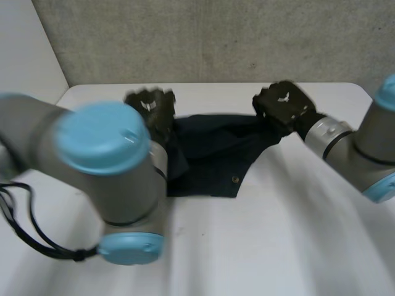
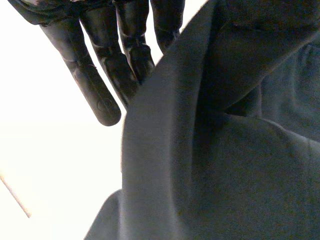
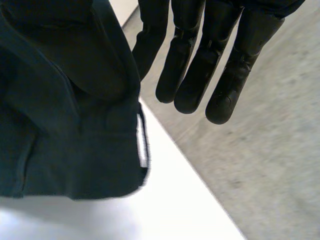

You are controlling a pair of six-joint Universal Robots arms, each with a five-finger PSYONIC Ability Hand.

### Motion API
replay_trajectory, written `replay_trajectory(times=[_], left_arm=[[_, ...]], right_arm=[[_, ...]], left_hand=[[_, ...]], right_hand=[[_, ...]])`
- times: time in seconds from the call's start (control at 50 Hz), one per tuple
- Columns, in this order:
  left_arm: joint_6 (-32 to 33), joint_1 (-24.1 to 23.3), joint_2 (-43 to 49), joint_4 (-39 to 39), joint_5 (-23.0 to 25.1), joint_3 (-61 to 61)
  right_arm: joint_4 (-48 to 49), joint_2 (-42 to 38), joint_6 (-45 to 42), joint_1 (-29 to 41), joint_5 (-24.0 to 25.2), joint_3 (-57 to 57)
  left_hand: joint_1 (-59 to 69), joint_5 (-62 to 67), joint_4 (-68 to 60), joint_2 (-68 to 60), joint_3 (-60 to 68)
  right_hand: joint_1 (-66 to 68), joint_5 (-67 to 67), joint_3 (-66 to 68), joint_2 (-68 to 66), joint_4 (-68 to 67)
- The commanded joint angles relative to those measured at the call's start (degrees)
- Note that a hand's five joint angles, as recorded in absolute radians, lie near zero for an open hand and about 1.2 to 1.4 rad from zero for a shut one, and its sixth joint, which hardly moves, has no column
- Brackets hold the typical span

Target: Fold the shorts.

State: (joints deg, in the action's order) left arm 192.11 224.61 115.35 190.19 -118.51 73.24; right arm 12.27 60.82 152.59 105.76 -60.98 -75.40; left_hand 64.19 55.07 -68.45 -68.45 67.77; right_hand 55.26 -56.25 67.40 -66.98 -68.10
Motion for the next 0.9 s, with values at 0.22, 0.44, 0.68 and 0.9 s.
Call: replay_trajectory(times=[0.22, 0.44, 0.68, 0.9], left_arm=[[31.92, 1.27, -20.6, -12.12, 10.85, -1.51], [31.74, 1.09, -28.07, -11.77, 10.85, -10.39], [30.25, -2.16, -34.04, -11.86, 10.59, -12.06], [30.42, -4.62, -37.74, -12.47, 10.58, -12.06]], right_arm=[[-29.23, 25.13, 0.6, 0.67, -3.8, 5.34], [-30.03, 34.01, 7.1, 2.25, -7.58, 13.69], [-30.73, 40.87, 7.81, 2.96, -7.67, 14.84], [-33.63, 43.6, 7.37, 2.17, -7.84, 16.25]], left_hand=[[15.81, 14.93, -11.55, -11.55, 12.23], [15.81, 14.93, -11.55, -11.55, 12.23], [15.81, 14.93, -11.55, -11.55, 12.23], [15.81, 14.93, -11.55, -11.55, 12.23]], right_hand=[[24.74, -13.75, 12.6, -13.02, -11.9], [24.74, -13.75, 12.6, -13.02, -11.9], [24.74, -13.75, 12.6, -13.02, -11.9], [24.74, -13.75, 12.6, -13.02, -11.9]])
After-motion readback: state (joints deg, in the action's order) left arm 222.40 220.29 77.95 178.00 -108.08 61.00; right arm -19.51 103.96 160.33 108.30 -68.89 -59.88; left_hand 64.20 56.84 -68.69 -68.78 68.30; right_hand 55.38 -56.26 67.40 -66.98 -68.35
